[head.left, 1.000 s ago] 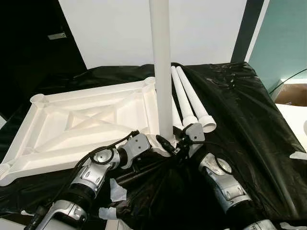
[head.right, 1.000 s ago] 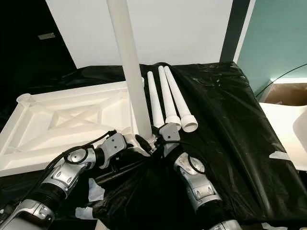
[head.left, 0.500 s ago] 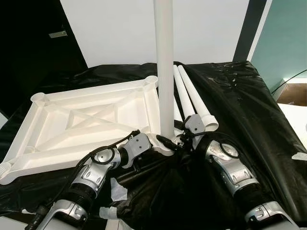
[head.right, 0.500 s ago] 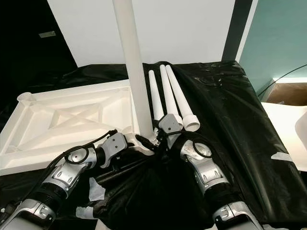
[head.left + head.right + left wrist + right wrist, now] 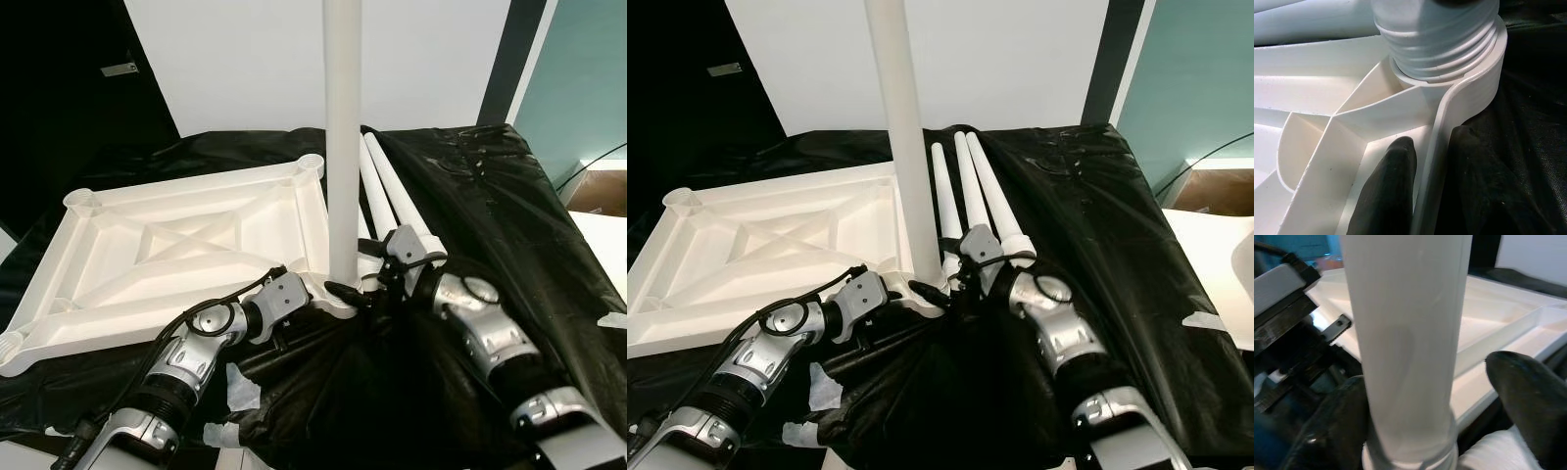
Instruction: Building children table
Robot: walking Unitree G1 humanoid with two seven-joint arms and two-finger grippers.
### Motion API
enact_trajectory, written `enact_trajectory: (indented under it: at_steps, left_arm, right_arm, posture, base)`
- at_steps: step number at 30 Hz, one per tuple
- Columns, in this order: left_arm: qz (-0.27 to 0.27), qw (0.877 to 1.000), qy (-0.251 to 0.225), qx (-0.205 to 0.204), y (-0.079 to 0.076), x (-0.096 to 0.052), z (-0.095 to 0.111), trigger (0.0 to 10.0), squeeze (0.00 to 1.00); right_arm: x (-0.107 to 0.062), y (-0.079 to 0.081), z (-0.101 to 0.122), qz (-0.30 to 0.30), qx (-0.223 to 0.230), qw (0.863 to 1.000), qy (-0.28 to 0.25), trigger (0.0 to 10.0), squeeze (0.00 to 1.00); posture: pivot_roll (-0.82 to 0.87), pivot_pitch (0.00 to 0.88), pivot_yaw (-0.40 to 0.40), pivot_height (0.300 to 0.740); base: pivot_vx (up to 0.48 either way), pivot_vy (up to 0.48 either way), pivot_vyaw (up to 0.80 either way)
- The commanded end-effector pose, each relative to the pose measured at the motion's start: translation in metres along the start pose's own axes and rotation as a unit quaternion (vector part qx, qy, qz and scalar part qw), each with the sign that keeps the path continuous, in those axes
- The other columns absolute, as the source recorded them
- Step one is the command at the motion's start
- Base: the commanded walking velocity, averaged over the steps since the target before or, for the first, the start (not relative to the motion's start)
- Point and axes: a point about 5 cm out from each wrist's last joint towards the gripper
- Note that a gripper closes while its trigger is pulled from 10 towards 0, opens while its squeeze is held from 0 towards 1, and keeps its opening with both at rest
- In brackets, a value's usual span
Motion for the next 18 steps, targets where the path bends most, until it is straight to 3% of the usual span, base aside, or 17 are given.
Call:
enact_trajectory:
  at_steps: [1, 6, 10, 13, 15, 18]
  left_arm:
    - [-0.028, 0.998, 0.047, -0.023, -0.017, 0.001, -0.023, 10.0, 0.00]
    - [-0.029, 0.998, 0.047, -0.022, -0.018, 0.001, -0.023, 10.0, 0.00]
    - [-0.029, 0.998, 0.044, -0.025, -0.020, 0.001, -0.022, 10.0, 0.00]
    - [-0.031, 0.998, 0.042, -0.029, -0.021, 0.001, -0.022, 10.0, 0.00]
    - [-0.032, 0.998, 0.041, -0.031, -0.022, 0.001, -0.022, 10.0, 0.00]
    - [-0.032, 0.998, 0.041, -0.031, -0.022, 0.001, -0.022, 10.0, 0.00]
  right_arm:
    - [-0.011, -0.015, 0.000, 0.019, -0.012, 1.000, 0.022, 0.0, 0.00]
    - [-0.012, -0.020, 0.003, 0.037, -0.021, 0.999, 0.030, 0.0, 0.00]
    - [-0.015, -0.026, 0.002, 0.042, 0.002, 0.998, 0.044, 0.0, 0.00]
    - [-0.016, -0.024, -0.003, 0.030, 0.031, 0.998, 0.042, 0.0, 0.00]
    - [-0.012, -0.008, -0.012, -0.015, 0.073, 0.997, 0.018, 0.0, 0.00]
    - [-0.012, -0.008, -0.012, -0.015, 0.073, 0.997, 0.018, 0.0, 0.00]
  posture:
    - [0.03, 0.000, 0.065, 0.740]
    - [0.04, 0.000, 0.064, 0.740]
    - [0.04, 0.000, 0.061, 0.740]
    - [0.04, 0.000, 0.061, 0.740]
    - [0.04, 0.000, 0.057, 0.740]
    - [0.04, 0.000, 0.057, 0.740]
  base:
    - [0.000, 0.000, 0.00]
    - [0.000, 0.000, 0.00]
    - [0.000, 0.000, 0.00]
    - [0.000, 0.000, 0.00]
    - [0.000, 0.000, 0.00]
    - [0.000, 0.000, 0.00]
Point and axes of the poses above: a point about 5 cm out from each wrist's last joint towards the gripper, its own x axis pointing out of the wrist towards the gripper, its own z axis along the axis of the wrist's last joint, y = z × x, and after that the axes turned 3 degrees about x, right-handed
